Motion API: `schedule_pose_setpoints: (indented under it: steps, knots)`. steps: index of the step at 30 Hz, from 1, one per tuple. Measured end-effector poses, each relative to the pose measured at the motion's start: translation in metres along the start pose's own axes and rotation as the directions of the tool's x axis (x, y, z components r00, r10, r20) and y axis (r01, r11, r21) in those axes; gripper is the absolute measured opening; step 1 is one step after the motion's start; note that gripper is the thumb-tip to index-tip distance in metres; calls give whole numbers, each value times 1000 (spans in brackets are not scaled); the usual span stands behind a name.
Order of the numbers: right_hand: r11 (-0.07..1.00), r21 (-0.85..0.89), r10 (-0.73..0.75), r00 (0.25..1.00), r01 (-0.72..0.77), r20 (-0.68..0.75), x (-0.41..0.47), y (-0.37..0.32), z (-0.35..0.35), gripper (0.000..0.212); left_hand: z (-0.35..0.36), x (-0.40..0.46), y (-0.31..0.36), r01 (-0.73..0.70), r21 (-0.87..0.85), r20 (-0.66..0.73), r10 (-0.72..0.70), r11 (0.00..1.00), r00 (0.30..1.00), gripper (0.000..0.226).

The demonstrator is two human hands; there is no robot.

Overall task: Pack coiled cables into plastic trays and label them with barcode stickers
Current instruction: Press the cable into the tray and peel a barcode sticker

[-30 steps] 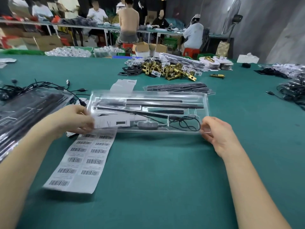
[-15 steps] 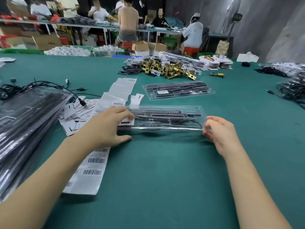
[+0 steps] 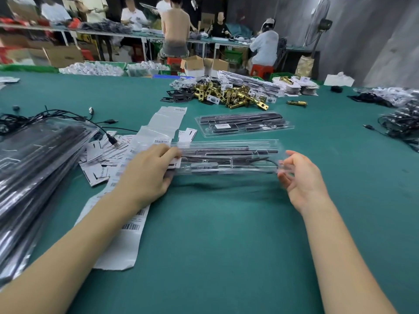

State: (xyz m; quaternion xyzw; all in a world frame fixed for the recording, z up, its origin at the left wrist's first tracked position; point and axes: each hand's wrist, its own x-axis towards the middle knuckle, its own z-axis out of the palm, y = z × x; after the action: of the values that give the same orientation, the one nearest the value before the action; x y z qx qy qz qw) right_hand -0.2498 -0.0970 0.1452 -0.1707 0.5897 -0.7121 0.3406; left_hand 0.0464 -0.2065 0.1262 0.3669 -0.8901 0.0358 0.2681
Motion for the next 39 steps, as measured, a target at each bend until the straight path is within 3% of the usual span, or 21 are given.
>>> schedule_pose_setpoints:
  steps: [4,10,14,18,22,24,27,30,33,37,39]
  knots:
    - [983,180,50,999,-45,-19,1,-3,0,6,-12,4,-1,4,-37,-160,-10,999,987,30]
    - [979,198,-45,999,50,-29,9,-4,-6,8,-35,10,-1,4,32,-259,4,999,966,25]
    - [978,182,-94,995,99,-34,7,-2,-6,10,-54,11,-20,41,-30,-70,-43,999,997,35]
    - [978,175,-104,992,115,-74,6,-1,-4,10,-74,10,-45,152,-177,180,-120,972,976,38]
    - [983,145,-95,991,108,-97,5,2,-3,10,-71,7,-50,114,-175,230,-72,978,970,33]
    - [985,128,-107,989,120,-99,6,1,-4,11,-66,7,-48,61,-214,176,-24,975,984,28]
    - [978,100,-180,982,184,-52,8,-6,-5,7,-66,9,-46,26,-347,-64,-51,937,997,18]
    - [959,-53,-278,961,278,10,8,-6,-7,28,-68,14,-40,35,-564,-197,-176,825,965,24]
    - [964,-116,-227,968,239,108,8,4,-6,52,-66,19,-32,47,-762,-208,-312,646,927,29]
    - [965,-207,-140,983,163,122,9,12,1,63,-56,22,-24,156,-936,-31,-516,316,856,37]
    - [952,-254,-160,984,174,73,9,13,1,62,-46,22,-24,237,-945,60,-593,227,803,34]
